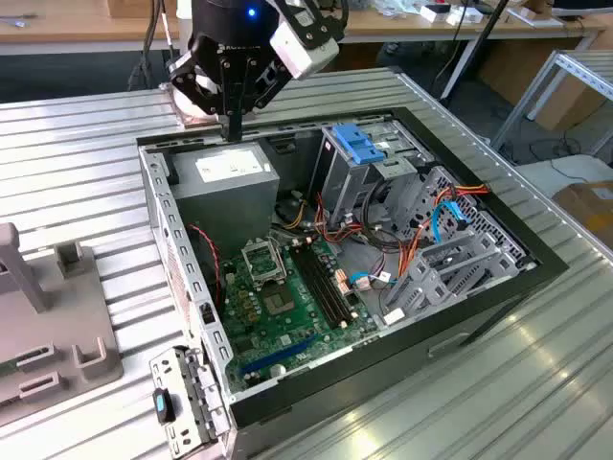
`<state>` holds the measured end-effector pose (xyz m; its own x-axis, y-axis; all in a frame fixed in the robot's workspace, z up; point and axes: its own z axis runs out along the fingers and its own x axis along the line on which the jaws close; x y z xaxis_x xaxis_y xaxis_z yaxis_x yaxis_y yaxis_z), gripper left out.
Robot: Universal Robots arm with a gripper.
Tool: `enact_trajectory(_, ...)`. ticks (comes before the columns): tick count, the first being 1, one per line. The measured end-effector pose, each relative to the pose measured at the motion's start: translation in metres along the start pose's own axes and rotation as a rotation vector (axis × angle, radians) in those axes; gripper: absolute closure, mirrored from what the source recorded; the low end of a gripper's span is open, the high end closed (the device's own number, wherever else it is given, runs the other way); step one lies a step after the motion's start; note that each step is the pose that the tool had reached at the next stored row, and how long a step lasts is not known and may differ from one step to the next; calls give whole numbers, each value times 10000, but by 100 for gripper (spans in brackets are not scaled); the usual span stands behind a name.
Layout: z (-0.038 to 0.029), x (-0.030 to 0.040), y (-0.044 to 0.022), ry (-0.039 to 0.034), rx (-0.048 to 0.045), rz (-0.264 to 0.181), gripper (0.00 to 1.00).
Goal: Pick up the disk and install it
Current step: 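Reach for the disk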
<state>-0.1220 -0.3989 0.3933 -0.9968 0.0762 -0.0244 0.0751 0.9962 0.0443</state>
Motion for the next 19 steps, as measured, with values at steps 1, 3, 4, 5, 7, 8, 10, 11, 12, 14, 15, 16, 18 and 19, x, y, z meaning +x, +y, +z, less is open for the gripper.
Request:
enact_trajectory(1, 0, 0, 0, 0, 0, 0, 89)
enact_trajectory(3, 0, 0, 0, 0, 0, 0, 89)
enact_trajectory(4, 0, 0, 0, 0, 0, 0, 89)
enact_trajectory(5, 0, 0, 0, 0, 0, 0, 89)
enact_trajectory(7, 0, 0, 0, -1, 0, 0, 89)
enact_trajectory(8, 0, 0, 0, 0, 0, 0, 89)
enact_trajectory(10, 0, 0, 0, 0, 0, 0, 89)
enact_trajectory(11, 0, 0, 0, 0, 0, 0, 89)
enact_trajectory(12, 0, 4, 0, 0, 1, 1, 89)
enact_trajectory(14, 0, 18, -1, 0, 0, 1, 89)
enact_trajectory(15, -1, 43, -3, 0, 0, 0, 89)
enact_trajectory(16, -2, 70, -5, 0, -1, 0, 89)
enact_trajectory(18, -3, 96, -7, 0, -1, 0, 89)
enact_trajectory(19, -3, 105, -8, 0, 0, 0, 89)
